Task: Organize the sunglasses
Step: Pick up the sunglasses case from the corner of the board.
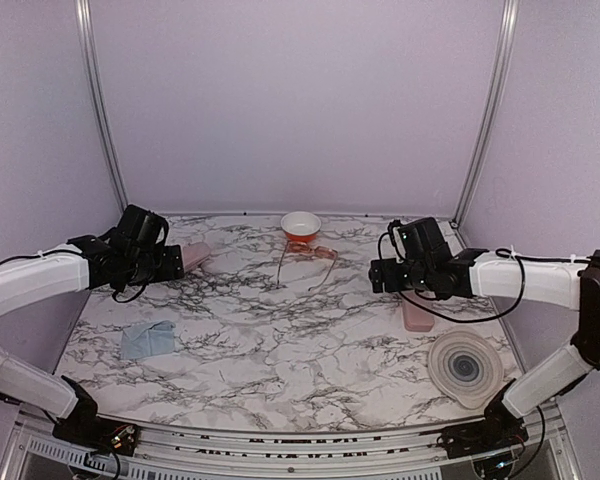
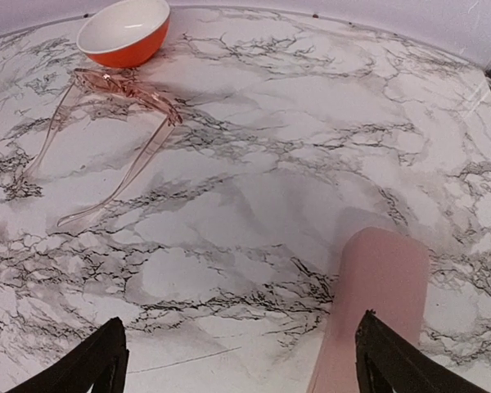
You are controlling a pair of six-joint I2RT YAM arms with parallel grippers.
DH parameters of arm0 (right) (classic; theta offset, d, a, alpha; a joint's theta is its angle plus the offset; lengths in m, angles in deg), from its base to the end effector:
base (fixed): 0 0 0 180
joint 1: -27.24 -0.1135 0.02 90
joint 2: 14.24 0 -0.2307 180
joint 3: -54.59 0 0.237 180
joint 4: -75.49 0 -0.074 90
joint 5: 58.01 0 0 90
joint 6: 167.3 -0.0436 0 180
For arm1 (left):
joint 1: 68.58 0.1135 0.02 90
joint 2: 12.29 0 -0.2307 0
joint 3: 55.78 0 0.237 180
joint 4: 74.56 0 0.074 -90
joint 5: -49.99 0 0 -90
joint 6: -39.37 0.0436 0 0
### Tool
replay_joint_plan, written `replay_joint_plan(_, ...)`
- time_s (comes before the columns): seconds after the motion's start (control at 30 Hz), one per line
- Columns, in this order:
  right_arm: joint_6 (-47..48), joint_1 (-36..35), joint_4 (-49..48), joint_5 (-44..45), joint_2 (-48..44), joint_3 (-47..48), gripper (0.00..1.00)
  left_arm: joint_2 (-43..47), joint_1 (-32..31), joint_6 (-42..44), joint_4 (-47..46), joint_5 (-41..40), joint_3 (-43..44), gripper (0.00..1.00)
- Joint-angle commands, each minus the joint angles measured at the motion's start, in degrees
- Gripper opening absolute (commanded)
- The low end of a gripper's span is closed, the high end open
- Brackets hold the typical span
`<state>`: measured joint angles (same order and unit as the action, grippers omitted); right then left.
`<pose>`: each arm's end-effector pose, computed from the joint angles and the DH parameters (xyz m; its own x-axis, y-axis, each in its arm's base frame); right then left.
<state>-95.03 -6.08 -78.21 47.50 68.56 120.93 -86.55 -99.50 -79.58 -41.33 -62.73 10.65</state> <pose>0.2601 0.1570 0.1965 -0.6516 -0.0772 -0.7546 -0.1751 0.9832 0.0507 0.2474 -0.1286 0.2282 -0.6016 -0.1601 -0.7826 -0.0766 0.9868 -0.1430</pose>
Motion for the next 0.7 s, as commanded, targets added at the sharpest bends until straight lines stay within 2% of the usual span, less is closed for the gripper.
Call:
replay_joint_plan(0.0,-0.2,-0.7,-6.5,-2.0,1.8,-2.1,0.93,-2.0,6.8,5.1,3.2,9.7,2.5,0.88)
replay_joint_plan(0.1,0.4,-0.7,-7.2,-3.2,3.0,-1.8,0.93,-6.4,8.7,12.6,3.5,10.6,6.2,0.94)
replay_joint_plan(0.27,0.9,-0.7,-6.5,-4.3,5.3,-0.5,0.93,-16.2,10.2,24.3,3.5,11.9,13.4,0.97)
replay_joint_plan(0.37,0.9,-0.7,-6.9,-4.8,5.6,-0.6,0.93,-21.6,12.5,29.7,6.6,15.3,20.4,0.98)
replay_joint_plan(0.53,1.7,-0.6,-6.7,-6.4,7.5,0.6,0.95,-31.8,14.9,36.6,14.6,15.8,32.2,0.98)
replay_joint_plan(0.67,2.2,-0.6,-6.0,-7.3,8.9,1.7,0.98,-37.4,16.8,42.1,17.8,18.5,37.6,0.99)
